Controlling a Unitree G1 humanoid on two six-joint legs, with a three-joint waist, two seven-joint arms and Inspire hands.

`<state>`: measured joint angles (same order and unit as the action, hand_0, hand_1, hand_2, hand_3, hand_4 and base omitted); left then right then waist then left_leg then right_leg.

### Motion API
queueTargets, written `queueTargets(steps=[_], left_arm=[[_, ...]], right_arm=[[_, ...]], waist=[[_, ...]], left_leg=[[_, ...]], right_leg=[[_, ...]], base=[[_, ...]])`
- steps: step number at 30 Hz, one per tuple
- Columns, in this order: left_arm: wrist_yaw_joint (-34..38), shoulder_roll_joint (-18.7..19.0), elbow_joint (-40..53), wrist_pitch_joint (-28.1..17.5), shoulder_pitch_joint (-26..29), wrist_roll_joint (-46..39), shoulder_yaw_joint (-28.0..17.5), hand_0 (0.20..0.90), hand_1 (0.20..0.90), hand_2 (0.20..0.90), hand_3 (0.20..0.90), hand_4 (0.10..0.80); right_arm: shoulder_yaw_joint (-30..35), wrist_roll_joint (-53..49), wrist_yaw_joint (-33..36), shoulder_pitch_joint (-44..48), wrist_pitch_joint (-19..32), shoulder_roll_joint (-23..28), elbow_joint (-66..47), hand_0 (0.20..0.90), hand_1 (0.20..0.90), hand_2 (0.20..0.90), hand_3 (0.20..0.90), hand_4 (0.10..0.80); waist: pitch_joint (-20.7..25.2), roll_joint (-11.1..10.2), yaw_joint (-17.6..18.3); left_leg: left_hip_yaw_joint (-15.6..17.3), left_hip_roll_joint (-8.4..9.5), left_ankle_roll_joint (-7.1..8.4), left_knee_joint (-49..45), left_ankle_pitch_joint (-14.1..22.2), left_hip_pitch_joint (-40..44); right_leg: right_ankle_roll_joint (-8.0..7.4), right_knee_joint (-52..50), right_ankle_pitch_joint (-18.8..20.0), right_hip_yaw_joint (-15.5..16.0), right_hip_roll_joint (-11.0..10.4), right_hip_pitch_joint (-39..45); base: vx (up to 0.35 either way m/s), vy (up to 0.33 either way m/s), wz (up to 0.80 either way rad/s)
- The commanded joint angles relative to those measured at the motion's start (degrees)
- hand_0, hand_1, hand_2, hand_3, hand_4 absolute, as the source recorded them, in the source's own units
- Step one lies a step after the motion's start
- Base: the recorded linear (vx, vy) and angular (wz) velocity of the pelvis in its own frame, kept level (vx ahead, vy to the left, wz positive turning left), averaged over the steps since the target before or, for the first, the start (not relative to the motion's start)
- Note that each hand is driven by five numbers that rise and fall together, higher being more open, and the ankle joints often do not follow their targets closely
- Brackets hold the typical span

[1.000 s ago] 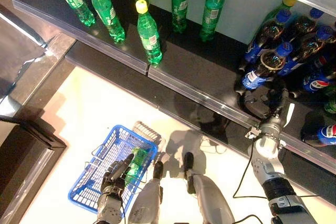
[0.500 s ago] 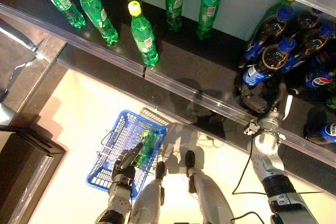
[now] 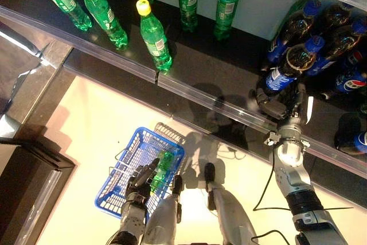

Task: Pick up the drink and place into the basket.

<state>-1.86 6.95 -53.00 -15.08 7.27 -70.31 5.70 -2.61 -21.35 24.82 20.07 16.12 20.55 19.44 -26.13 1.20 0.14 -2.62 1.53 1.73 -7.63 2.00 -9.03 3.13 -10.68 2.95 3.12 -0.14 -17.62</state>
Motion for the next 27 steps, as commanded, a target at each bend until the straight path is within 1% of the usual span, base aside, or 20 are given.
queueTargets(steps=[1, 6, 12, 16, 21, 27], left_arm=[[-4.3, 5.9, 6.6, -8.6, -2.2, 1.3, -3.3, 0.300, 0.300, 0.300, 0.200, 0.100], [-3.8, 6.2, 6.0, -8.1, -2.3, 2.0, -3.3, 0.300, 0.300, 0.300, 0.200, 0.100], [-3.7, 6.6, 5.2, -7.4, -2.0, 1.7, -2.8, 0.300, 0.300, 0.300, 0.200, 0.100], [-3.6, 7.3, 4.8, -6.8, -1.4, 1.3, -2.5, 0.300, 0.300, 0.300, 0.200, 0.100], [-3.3, 8.2, 5.0, -6.1, -0.6, 0.8, -2.1, 0.300, 0.300, 0.300, 0.200, 0.100], [-3.4, 9.0, 5.3, -5.9, 0.7, -0.3, -1.3, 0.300, 0.300, 0.300, 0.200, 0.100]], right_arm=[[1.3, 3.2, -0.3, 1.0, 4.3, 3.8, -8.9, 0.900, 0.900, 0.900, 0.900, 0.800], [2.0, 1.0, 0.8, 2.5, 3.7, 3.8, -8.7, 0.900, 0.900, 0.900, 0.900, 0.800], [2.1, -1.4, 2.9, 7.0, 2.0, 4.2, -5.7, 0.900, 0.900, 0.900, 0.900, 0.800], [1.8, -1.1, 4.1, 10.6, 0.6, 5.6, -3.2, 0.900, 0.900, 0.900, 0.900, 0.800], [1.4, -1.9, 3.9, 13.6, -0.9, 7.7, 0.0, 0.900, 0.900, 0.900, 0.900, 0.800], [0.6, -2.0, 4.0, 16.2, -0.7, 9.4, 4.2, 0.900, 0.900, 0.900, 0.900, 0.800]], waist=[[5.3, -0.5, 0.0], [5.0, -0.3, -0.5], [4.4, 0.2, -1.4], [3.8, 0.3, -2.1], [2.7, 0.4, -2.7], [0.7, 0.2, -3.5]], left_leg=[[2.1, 3.00, -4.09, -3.3, -0.2, -3.0], [2.0, 3.26, -4.29, -4.1, 0.0, -2.7], [1.5, 3.53, -4.39, -4.9, 0.2, -2.7], [1.2, 3.78, -4.47, -5.8, 0.2, -3.6], [1.0, 3.90, -4.56, -7.0, 0.2, -5.2], [0.7, 4.08, -4.88, -7.8, 0.1, -7.5]], right_leg=[[-3.93, -0.7, -3.2, -0.2, -0.8, 3.3], [-4.04, -0.9, -3.1, -0.1, -1.3, 4.1], [-4.05, -1.0, -3.0, 0.0, -1.7, 4.7], [-4.00, -1.5, -3.0, 0.1, -2.0, 4.4], [-3.94, -2.3, -2.9, 0.3, -2.0, 3.2], [-3.83, -2.7, -2.6, 0.4, -1.8, 1.2]], base=[[0.033, 0.017, 0.04], [0.046, 0.016, 0.07], [0.045, 0.018, 0.03], [0.016, 0.009, 0.01], [-0.001, 0.003, 0.02], [-0.015, -0.003, 0.06]])
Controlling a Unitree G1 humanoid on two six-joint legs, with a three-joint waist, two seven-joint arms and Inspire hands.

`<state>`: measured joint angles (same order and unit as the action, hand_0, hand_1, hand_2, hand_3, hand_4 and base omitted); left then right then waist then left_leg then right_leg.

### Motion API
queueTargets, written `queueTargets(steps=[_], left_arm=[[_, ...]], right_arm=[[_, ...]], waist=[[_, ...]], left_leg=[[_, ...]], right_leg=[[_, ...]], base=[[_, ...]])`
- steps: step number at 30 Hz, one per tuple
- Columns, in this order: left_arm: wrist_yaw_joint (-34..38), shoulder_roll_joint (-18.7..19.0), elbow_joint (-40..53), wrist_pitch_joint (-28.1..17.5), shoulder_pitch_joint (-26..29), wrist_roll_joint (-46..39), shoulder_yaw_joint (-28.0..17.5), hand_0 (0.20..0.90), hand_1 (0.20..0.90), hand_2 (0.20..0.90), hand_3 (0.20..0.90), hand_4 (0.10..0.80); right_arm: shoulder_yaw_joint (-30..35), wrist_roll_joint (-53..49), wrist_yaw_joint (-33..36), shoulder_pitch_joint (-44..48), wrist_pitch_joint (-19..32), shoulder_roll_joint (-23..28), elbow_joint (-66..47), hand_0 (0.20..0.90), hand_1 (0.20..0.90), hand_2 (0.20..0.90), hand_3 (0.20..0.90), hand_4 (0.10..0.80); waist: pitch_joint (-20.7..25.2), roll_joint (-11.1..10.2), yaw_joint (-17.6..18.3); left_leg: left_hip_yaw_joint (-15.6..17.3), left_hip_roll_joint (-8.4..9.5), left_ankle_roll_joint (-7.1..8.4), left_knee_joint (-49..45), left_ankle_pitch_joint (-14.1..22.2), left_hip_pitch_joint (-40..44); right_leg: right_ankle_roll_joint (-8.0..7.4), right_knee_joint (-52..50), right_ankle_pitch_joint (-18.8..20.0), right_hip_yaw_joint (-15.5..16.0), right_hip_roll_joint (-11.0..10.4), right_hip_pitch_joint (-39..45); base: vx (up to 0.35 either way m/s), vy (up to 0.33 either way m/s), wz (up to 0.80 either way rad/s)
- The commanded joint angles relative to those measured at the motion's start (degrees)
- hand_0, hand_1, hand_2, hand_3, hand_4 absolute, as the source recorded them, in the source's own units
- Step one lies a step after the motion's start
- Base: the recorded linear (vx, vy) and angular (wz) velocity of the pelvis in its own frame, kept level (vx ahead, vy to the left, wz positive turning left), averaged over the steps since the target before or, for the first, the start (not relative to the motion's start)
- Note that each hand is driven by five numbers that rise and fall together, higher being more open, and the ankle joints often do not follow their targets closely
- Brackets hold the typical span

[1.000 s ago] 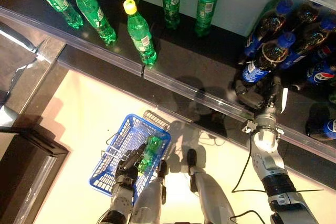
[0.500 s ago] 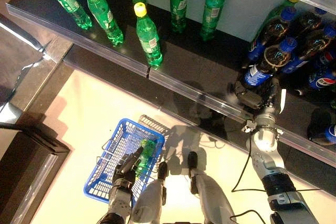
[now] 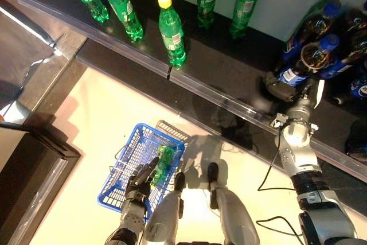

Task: Pick up the drink and place into the basket.

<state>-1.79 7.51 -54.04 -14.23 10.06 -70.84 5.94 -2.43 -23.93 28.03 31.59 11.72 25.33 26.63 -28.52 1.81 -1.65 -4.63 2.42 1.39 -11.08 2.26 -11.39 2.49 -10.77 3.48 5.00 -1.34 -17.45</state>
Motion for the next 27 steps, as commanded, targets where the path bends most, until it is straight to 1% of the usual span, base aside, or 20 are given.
queueTargets(steps=[1, 4, 5, 6, 13, 19, 22, 27], left_arm=[[-3.4, 8.6, 6.6, -6.7, -1.8, -0.1, -1.4, 0.300, 0.300, 0.300, 0.200, 0.100], [-3.6, 8.9, 6.6, -6.9, -1.3, -0.5, -0.9, 0.300, 0.300, 0.300, 0.200, 0.100], [-3.4, 9.0, 6.8, -6.9, -1.2, -0.7, -0.8, 0.300, 0.300, 0.300, 0.200, 0.100], [-3.2, 9.2, 6.9, -7.0, -0.9, -0.8, -0.7, 0.300, 0.300, 0.300, 0.200, 0.100], [-3.1, 9.5, 7.1, -7.2, -0.5, -1.3, -0.7, 0.300, 0.300, 0.300, 0.200, 0.100], [-3.3, 9.2, 7.4, -7.7, -0.6, -1.9, -0.8, 0.300, 0.300, 0.300, 0.200, 0.100], [-3.6, 9.0, 7.5, -7.8, -0.8, -2.1, -0.8, 0.300, 0.300, 0.300, 0.200, 0.100], [-3.8, 8.7, 7.9, -8.0, -1.2, -1.9, -1.1, 0.300, 0.300, 0.300, 0.200, 0.100]], right_arm=[[0.2, 0.1, 1.0, 5.3, 3.5, 5.0, -2.4, 0.900, 0.900, 0.900, 0.900, 0.800], [-0.2, -0.5, 1.6, 6.9, 3.5, 5.7, -1.2, 0.900, 0.900, 0.900, 0.900, 0.800], [-0.3, -0.8, 1.7, 7.3, 3.5, 5.7, -0.7, 0.712, 0.712, 0.712, 0.680, 0.580], [-0.4, -1.2, 1.8, 7.9, 3.4, 5.8, -0.2, 0.300, 0.300, 0.300, 0.200, 0.100], [-0.1, -3.0, 3.6, 9.0, 5.3, 5.5, 0.0, 0.300, 0.300, 0.300, 0.200, 0.100], [1.4, 1.1, 8.5, 8.2, 7.9, 4.2, -2.2, 0.300, 0.300, 0.300, 0.200, 0.100], [1.9, 5.1, 11.9, 7.3, 9.2, 3.5, -4.2, 0.300, 0.300, 0.300, 0.200, 0.100], [2.6, 7.0, 13.7, 5.6, 10.1, 2.7, -6.4, 0.300, 0.300, 0.300, 0.200, 0.100]], waist=[[2.6, -0.4, -1.8], [1.7, -0.5, -2.2], [1.5, -0.5, -2.4], [1.3, -0.5, -2.5], [0.6, -0.4, -2.8], [0.5, -0.2, -2.5], [0.5, -0.1, -2.3], [0.9, -0.2, -1.8]], left_leg=[[2.6, 3.21, -4.62, -4.4, -0.2, -5.6], [2.4, 3.24, -4.78, -4.4, -0.4, -6.4], [2.3, 3.30, -4.80, -4.4, -0.4, -6.7], [2.2, 3.37, -4.86, -4.3, -0.5, -7.0], [1.8, 3.68, -5.04, -4.3, -0.7, -7.9], [1.7, 3.97, -5.41, -3.9, -0.5, -7.8], [1.9, 4.13, -5.65, -3.8, -0.4, -7.6], [2.2, 4.28, -5.88, -3.6, -0.1, -6.9]], right_leg=[[-3.16, -2.7, -3.1, -1.5, -0.5, 0.6], [-3.05, -2.9, -3.0, -1.5, -0.3, -0.2], [-3.04, -2.9, -3.0, -1.4, -0.2, -0.5], [-3.04, -2.9, -2.9, -1.5, -0.1, -0.7], [-2.97, -3.4, -3.0, -1.4, -0.1, -1.9], [-3.02, -3.5, -3.0, -2.0, 0.0, -2.1], [-3.17, -3.6, -2.9, -2.4, -0.1, -2.1], [-3.45, -3.3, -2.7, -3.2, -0.1, -1.7]], base=[[-0.022, -0.009, 0.06], [-0.021, -0.007, 0.07], [0.000, 0.000, 0.00], [0.000, 0.000, 0.00], [0.000, 0.000, 0.00], [0.004, 0.022, 0.01], [-0.004, 0.025, 0.01], [-0.003, 0.032, 0.00]])
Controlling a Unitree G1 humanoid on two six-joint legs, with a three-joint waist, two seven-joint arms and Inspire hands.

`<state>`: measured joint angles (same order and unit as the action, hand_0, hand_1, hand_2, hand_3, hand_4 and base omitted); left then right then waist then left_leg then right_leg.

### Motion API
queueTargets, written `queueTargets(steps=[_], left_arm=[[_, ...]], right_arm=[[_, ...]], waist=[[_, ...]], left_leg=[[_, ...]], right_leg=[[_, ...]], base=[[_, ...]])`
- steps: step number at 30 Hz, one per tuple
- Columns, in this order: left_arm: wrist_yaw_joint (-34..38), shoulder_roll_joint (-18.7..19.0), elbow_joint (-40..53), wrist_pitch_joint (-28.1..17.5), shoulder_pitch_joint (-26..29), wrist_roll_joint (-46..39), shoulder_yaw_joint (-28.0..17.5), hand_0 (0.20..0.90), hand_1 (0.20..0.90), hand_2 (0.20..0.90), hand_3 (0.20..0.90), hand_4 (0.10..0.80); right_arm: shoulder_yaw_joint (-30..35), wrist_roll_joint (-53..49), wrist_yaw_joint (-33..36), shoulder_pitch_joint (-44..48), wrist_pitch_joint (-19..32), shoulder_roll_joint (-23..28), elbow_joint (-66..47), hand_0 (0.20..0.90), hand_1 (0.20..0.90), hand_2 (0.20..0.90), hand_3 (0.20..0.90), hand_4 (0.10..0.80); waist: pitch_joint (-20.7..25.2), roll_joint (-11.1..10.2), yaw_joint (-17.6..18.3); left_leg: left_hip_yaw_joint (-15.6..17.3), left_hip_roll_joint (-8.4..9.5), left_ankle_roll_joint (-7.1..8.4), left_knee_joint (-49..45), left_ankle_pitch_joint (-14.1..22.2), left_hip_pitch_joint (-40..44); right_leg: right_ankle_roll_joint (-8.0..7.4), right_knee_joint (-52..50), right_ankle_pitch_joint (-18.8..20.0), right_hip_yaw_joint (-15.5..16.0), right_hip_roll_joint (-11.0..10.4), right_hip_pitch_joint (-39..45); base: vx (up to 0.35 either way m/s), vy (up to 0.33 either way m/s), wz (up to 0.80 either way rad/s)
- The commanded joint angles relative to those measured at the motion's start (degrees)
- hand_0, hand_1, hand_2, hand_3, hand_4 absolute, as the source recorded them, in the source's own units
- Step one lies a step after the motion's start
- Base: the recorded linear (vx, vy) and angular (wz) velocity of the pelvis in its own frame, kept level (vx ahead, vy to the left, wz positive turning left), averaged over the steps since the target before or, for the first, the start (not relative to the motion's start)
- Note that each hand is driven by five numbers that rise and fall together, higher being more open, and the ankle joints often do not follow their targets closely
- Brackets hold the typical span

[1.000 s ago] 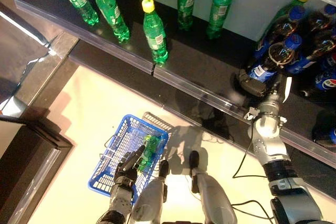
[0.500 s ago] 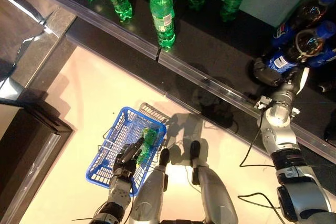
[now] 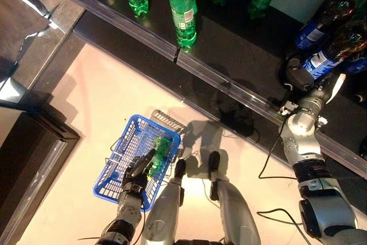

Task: Pick up the drink and place into the basket.

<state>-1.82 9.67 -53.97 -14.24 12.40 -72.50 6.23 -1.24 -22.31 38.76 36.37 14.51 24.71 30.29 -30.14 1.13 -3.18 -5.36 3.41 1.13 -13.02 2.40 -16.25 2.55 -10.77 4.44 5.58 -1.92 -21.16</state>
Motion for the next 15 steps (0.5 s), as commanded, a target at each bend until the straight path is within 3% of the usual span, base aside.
queueTargets(steps=[1, 15], left_arm=[[-3.9, 6.3, 7.8, -8.1, -3.7, 0.0, -1.5, 0.300, 0.300, 0.300, 0.200, 0.100], [-5.4, 5.5, 8.6, -8.8, -6.8, 0.8, -3.9, 0.300, 0.300, 0.300, 0.200, 0.100]], right_arm=[[1.5, 5.8, 3.4, 0.1, 7.4, 2.8, -10.6, 0.300, 0.300, 0.300, 0.200, 0.100], [3.7, 11.1, 6.3, -9.8, 12.3, -1.0, -13.7, 0.300, 0.300, 0.300, 0.200, 0.100]], waist=[[2.8, 0.4, -0.2], [5.9, 0.3, 1.1]], left_leg=[[3.0, 3.33, -5.71, -1.4, -0.1, -1.7], [4.3, 3.92, -6.39, 0.4, 0.8, 2.3]], right_leg=[[-3.59, -3.1, -3.6, -4.0, 0.4, 2.2], [-4.66, -0.9, -2.8, -6.0, 0.0, 5.5]], base=[[-0.003, 0.035, -0.01], [-0.012, 0.034, -0.05]])
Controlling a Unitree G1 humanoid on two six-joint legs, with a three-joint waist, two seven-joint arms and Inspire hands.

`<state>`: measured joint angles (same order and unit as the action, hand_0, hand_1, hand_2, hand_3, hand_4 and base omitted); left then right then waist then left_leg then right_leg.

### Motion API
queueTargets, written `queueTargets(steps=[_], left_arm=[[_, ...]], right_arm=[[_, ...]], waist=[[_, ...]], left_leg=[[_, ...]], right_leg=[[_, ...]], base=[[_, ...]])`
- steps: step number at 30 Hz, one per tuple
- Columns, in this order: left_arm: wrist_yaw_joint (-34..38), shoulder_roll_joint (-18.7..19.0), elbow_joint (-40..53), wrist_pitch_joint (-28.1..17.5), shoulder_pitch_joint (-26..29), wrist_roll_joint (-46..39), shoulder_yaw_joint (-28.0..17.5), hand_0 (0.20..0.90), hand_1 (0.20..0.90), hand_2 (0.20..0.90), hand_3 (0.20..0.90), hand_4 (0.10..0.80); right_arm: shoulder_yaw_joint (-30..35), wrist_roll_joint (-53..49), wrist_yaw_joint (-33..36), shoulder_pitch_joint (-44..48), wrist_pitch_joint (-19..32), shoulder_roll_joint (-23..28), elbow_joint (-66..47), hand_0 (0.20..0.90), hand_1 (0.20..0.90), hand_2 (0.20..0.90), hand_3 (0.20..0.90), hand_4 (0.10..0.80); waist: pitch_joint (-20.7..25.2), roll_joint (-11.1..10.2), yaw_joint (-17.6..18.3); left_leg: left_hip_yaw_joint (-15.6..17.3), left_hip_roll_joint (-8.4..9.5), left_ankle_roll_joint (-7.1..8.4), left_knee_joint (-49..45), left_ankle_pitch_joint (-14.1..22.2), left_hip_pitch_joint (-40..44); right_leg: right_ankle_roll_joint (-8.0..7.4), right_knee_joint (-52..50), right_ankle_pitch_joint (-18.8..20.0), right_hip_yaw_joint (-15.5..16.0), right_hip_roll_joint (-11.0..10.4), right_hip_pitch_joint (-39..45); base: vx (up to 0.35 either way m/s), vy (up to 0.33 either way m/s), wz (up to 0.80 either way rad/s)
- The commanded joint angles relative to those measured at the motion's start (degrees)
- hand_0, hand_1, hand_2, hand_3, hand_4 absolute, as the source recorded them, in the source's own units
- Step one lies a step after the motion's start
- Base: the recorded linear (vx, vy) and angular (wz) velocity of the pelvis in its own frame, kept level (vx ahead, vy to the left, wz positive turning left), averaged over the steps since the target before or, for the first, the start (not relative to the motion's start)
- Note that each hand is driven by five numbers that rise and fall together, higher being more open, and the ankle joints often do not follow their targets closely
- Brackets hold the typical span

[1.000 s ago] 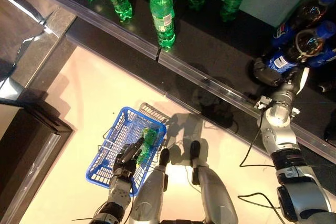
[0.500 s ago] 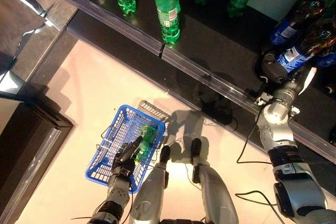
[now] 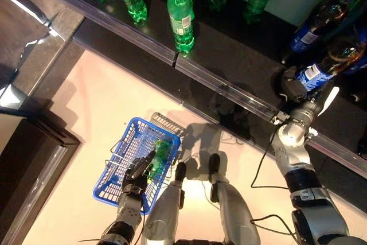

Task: Pick up the drink and place into the basket.

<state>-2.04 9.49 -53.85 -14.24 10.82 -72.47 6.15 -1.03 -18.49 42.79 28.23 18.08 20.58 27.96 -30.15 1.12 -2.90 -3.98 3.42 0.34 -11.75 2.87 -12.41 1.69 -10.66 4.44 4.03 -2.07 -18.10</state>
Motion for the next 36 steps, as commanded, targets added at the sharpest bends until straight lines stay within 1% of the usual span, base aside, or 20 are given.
queueTargets(steps=[1, 3, 8, 11, 14, 16, 17, 18, 19, 20, 23, 24, 25, 26, 27, 28, 30, 32, 34, 36], left_arm=[[-5.3, 5.6, 8.7, -8.8, -5.7, 0.9, -4.2, 0.300, 0.300, 0.300, 0.200, 0.100], [-5.3, 5.3, 9.5, -9.0, -7.0, 1.8, -5.1, 0.300, 0.300, 0.300, 0.200, 0.100], [-5.2, 4.9, 11.3, -8.6, -9.3, 4.4, -7.5, 0.300, 0.300, 0.300, 0.200, 0.100], [-5.5, 4.7, 12.3, -8.3, -10.7, 5.9, -8.6, 0.300, 0.300, 0.300, 0.200, 0.100], [-5.7, 4.6, 12.9, -8.4, -11.4, 6.7, -9.0, 0.300, 0.300, 0.300, 0.200, 0.100], [-6.0, 4.5, 13.0, -8.4, -11.5, 6.8, -9.2, 0.300, 0.300, 0.300, 0.200, 0.100], [-5.9, 4.5, 13.0, -8.4, -11.6, 7.0, -9.2, 0.300, 0.300, 0.300, 0.200, 0.100], [-5.9, 4.3, 13.1, -8.5, -11.7, 7.2, -9.3, 0.300, 0.300, 0.300, 0.200, 0.100], [-5.7, 4.1, 13.4, -8.6, -11.8, 7.4, -9.4, 0.300, 0.300, 0.300, 0.200, 0.100], [-5.7, 3.9, 13.6, -8.6, -11.9, 7.6, -9.6, 0.300, 0.300, 0.300, 0.200, 0.100], [-4.6, 3.6, 14.3, -8.7, -12.0, 8.5, -9.7, 0.300, 0.300, 0.300, 0.200, 0.100], [-4.2, 3.7, 14.5, -8.9, -11.9, 9.2, -9.6, 0.300, 0.300, 0.300, 0.200, 0.100], [-3.2, 4.0, 14.7, -8.9, -11.7, 10.7, -9.5, 0.300, 0.300, 0.300, 0.200, 0.100], [-3.0, 4.2, 14.7, -9.0, -11.7, 11.4, -9.4, 0.300, 0.300, 0.300, 0.200, 0.100], [-2.5, 4.9, 14.3, -9.0, -11.6, 14.1, -9.0, 0.300, 0.300, 0.300, 0.200, 0.100], [-2.5, 5.1, 14.2, -9.0, -11.5, 14.5, -8.9, 0.300, 0.300, 0.300, 0.200, 0.100], [-3.1, 6.2, 13.7, -9.2, -11.1, 17.1, -7.9, 0.300, 0.300, 0.300, 0.200, 0.100], [-3.8, 6.6, 13.9, -9.5, -11.0, 17.1, -7.6, 0.300, 0.300, 0.300, 0.200, 0.100], [-5.8, 7.3, 15.3, -10.3, -10.7, 16.7, -7.9, 0.300, 0.300, 0.300, 0.200, 0.100], [-6.8, 7.5, 16.5, -10.4, -10.6, 16.4, -8.3, 0.300, 0.300, 0.300, 0.200, 0.100]], right_arm=[[3.6, 8.4, 1.8, -2.7, 9.1, 3.0, -12.2, 0.300, 0.300, 0.300, 0.200, 0.100], [3.6, 12.6, 0.1, -6.3, 9.6, 2.9, -15.3, 0.300, 0.300, 0.300, 0.200, 0.100], [3.3, 17.1, -4.7, -13.4, 10.2, 3.2, -20.3, 0.300, 0.300, 0.300, 0.200, 0.100], [3.0, 19.5, -7.8, -17.1, 11.5, 3.5, -23.0, 0.300, 0.300, 0.300, 0.200, 0.100], [2.5, 17.4, -13.0, -19.3, 11.9, 4.0, -25.6, 0.300, 0.300, 0.300, 0.200, 0.100], [1.7, 11.1, -19.3, -20.1, 10.7, 4.3, -27.5, 0.300, 0.300, 0.300, 0.200, 0.100], [1.6, 10.0, -20.4, -20.4, 10.3, 4.2, -27.9, 0.300, 0.300, 0.300, 0.200, 0.100], [1.2, 3.7, -25.7, -21.1, 8.6, 3.7, -28.9, 0.300, 0.300, 0.300, 0.200, 0.100], [0.4, -6.0, -33.9, -22.4, 4.2, 2.2, -30.2, 0.300, 0.300, 0.300, 0.200, 0.100], [-0.2, -9.6, -37.2, -23.1, 3.0, 1.3, -30.5, 0.300, 0.300, 0.300, 0.200, 0.100], [-2.3, -15.4, -47.4, -24.9, -1.8, -0.5, -33.1, 0.300, 0.300, 0.300, 0.200, 0.100], [-3.4, -19.2, -53.1, -25.5, -4.6, -0.7, -34.1, 0.300, 0.300, 0.300, 0.200, 0.100], [-4.6, -22.0, -57.2, -26.2, -8.3, -1.0, -35.3, 0.300, 0.300, 0.300, 0.200, 0.100], [-4.9, -22.8, -58.3, -26.5, -9.4, -1.0, -35.4, 0.300, 0.300, 0.300, 0.200, 0.100], [-6.2, -25.1, -62.2, -26.8, -12.4, -0.6, -35.6, 0.300, 0.300, 0.300, 0.200, 0.100], [-6.5, -25.4, -62.6, -26.9, -12.8, -0.5, -35.8, 0.300, 0.300, 0.300, 0.200, 0.100], [-7.4, -28.0, -65.3, -26.8, -16.1, 0.5, -36.3, 0.300, 0.300, 0.300, 0.200, 0.100], [-8.0, -28.3, -65.9, -26.7, -17.1, 0.8, -36.3, 0.300, 0.300, 0.300, 0.200, 0.100], [-8.5, -28.5, -68.2, -26.3, -18.8, 1.1, -35.8, 0.300, 0.300, 0.300, 0.200, 0.100], [-8.8, -28.4, -68.9, -26.1, -19.2, 1.3, -35.7, 0.300, 0.300, 0.300, 0.200, 0.100]], waist=[[6.3, 0.3, 0.9], [7.4, 0.2, 1.3], [9.8, -0.4, 1.8], [11.5, -0.9, 2.1], [13.3, -1.5, 2.3], [14.7, -1.8, 2.3], [14.9, -1.8, 2.4], [15.6, -2.0, 2.4], [16.5, -2.3, 2.6], [16.9, -2.5, 2.7], [18.0, -2.9, 2.9], [18.5, -3.1, 3.0], [19.0, -3.2, 2.9], [19.2, -3.3, 3.0], [19.7, -3.4, 2.9], [19.9, -3.4, 2.9], [20.6, -3.6, 2.7], [20.8, -3.7, 2.6], [20.7, -3.7, 2.0], [20.5, -3.8, 1.6]], left_leg=[[3.0, 3.98, -5.64, -0.7, 0.4, -1.2], [3.1, 4.23, -5.66, -0.4, 0.6, 0.0], [3.5, 4.57, -5.67, 1.0, 0.9, 2.6], [3.7, 4.66, -5.57, 2.1, 1.1, 4.5], [3.9, 4.63, -5.23, 3.1, 1.2, 6.3], [4.1, 4.62, -4.88, 4.0, 1.3, 7.6], [4.1, 4.61, -4.82, 4.2, 1.3, 7.8], [4.3, 4.57, -4.63, 4.5, 1.3, 8.5], [4.9, 4.39, -4.33, 4.7, 1.4, 9.2], [5.1, 4.37, -4.22, 4.9, 1.4, 9.6], [5.5, 4.31, -3.99, 5.3, 1.5, 10.7], [5.6, 4.29, -3.93, 5.6, 1.5, 11.1], [5.5, 4.23, -3.86, 6.0, 1.4, 11.6], [5.5, 4.21, -3.84, 6.1, 1.4, 11.8], [5.5, 4.12, -3.74, 6.7, 1.2, 12.4], [5.6, 4.11, -3.71, 6.9, 1.1, 12.6], [5.7, 4.13, -3.67, 7.2, 1.2, 13.3], [5.7, 4.20, -3.71, 7.3, 1.3, 13.6], [5.6, 4.35, -3.92, 6.8, 1.7, 13.9], [5.4, 4.36, -4.00, 6.6, 1.9, 14.0]], right_leg=[[-3.90, -0.8, -2.7, -4.5, 0.1, 2.8], [-4.29, -0.1, -2.6, -4.7, -0.2, 3.9], [-5.08, 1.9, -2.0, -5.0, -0.4, 6.3], [-5.56, 3.5, -1.7, -5.2, -0.4, 8.2], [-6.10, 5.3, -1.1, -5.4, -0.4, 10.0], [-6.45, 6.7, -0.6, -5.3, -0.4, 11.2], [-6.51, 6.9, -0.6, -5.3, -0.4, 11.4], [-6.61, 7.4, -0.3, -5.2, -0.3, 11.9], [-6.72, 8.1, -0.1, -4.8, -0.4, 12.5], [-6.71, 8.6, 0.1, -4.7, -0.4, 12.8], [-6.87, 9.6, 0.7, -4.2, -0.3, 13.4], [-6.97, 9.8, 0.8, -4.1, -0.3, 13.6], [-7.13, 9.8, 0.9, -4.0, -0.3, 13.8], [-7.16, 9.7, 0.9, -4.0, -0.3, 13.9], [-7.31, 9.7, 0.9, -3.8, -0.4, 14.1], [-7.35, 9.7, 0.9, -3.7, -0.4, 14.2], [-7.52, 9.9, 0.9, -3.4, -0.5, 14.7], [-7.60, 9.8, 0.9, -3.2, -0.7, 14.7], [-7.88, 9.6, 0.8, -2.7, -1.1, 15.0], [-8.09, 9.3, 0.8, -2.3, -1.4, 15.1]], base=[[-0.009, 0.045, -0.04], [-0.011, 0.047, -0.05], [-0.004, 0.024, -0.04], [-0.006, 0.012, -0.08], [-0.036, 0.009, -0.07], [-0.040, 0.017, -0.02], [0.000, 0.000, 0.00], [-0.040, 0.026, -0.01], [-0.053, 0.030, -0.01], [-0.050, 0.022, -0.01], [-0.037, 0.010, -0.01], [-0.044, 0.004, -0.02], [-0.036, 0.001, -0.01], [0.000, 0.000, 0.00], [0.000, 0.000, 0.00], [-0.016, 0.013, 0.03], [-0.005, 0.026, 0.04], [-0.004, 0.029, 0.05], [-0.023, 0.034, 0.03], [-0.018, 0.008, 0.02]])
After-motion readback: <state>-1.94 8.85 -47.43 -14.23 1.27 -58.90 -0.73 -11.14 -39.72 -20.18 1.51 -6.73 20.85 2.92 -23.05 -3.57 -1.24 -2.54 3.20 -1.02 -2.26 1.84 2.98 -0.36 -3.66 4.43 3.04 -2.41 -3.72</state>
